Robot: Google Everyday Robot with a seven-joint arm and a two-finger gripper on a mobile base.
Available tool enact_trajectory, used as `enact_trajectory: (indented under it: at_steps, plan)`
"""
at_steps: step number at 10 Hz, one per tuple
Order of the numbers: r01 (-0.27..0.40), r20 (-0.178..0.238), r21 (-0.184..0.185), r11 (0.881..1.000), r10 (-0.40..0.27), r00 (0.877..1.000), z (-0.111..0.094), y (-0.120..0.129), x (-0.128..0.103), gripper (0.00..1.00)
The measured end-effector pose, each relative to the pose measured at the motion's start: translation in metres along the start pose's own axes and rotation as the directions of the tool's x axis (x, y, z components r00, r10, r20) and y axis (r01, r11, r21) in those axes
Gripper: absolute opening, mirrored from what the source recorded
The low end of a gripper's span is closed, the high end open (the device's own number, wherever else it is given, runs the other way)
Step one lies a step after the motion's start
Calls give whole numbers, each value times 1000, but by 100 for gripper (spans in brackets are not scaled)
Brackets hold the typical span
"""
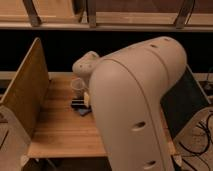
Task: Drag the pepper across the table
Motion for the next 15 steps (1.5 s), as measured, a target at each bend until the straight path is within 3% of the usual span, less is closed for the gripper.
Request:
enact_trajectory:
  at_steps: [1,2,4,5,8,9,11,13,15]
  plan:
    - [-83,-16,-29,996,82,996,5,6,17,80]
    - [-176,-28,-66,982,174,984,15,12,28,80]
    - [-334,-58,-136,933,329,943,33,24,39,80]
    - [-371,-71,-151,916,365,928,38,28,42,80]
    - [-388,-66,-157,908,383,922,41,27,38,80]
    - [-413,-60,-168,895,408,911,45,24,34,80]
    - [-481,-24,-204,853,487,873,55,13,22,80]
    - [-523,5,-210,826,536,844,60,-2,18,80]
    - [-520,5,-210,828,532,846,60,0,17,80]
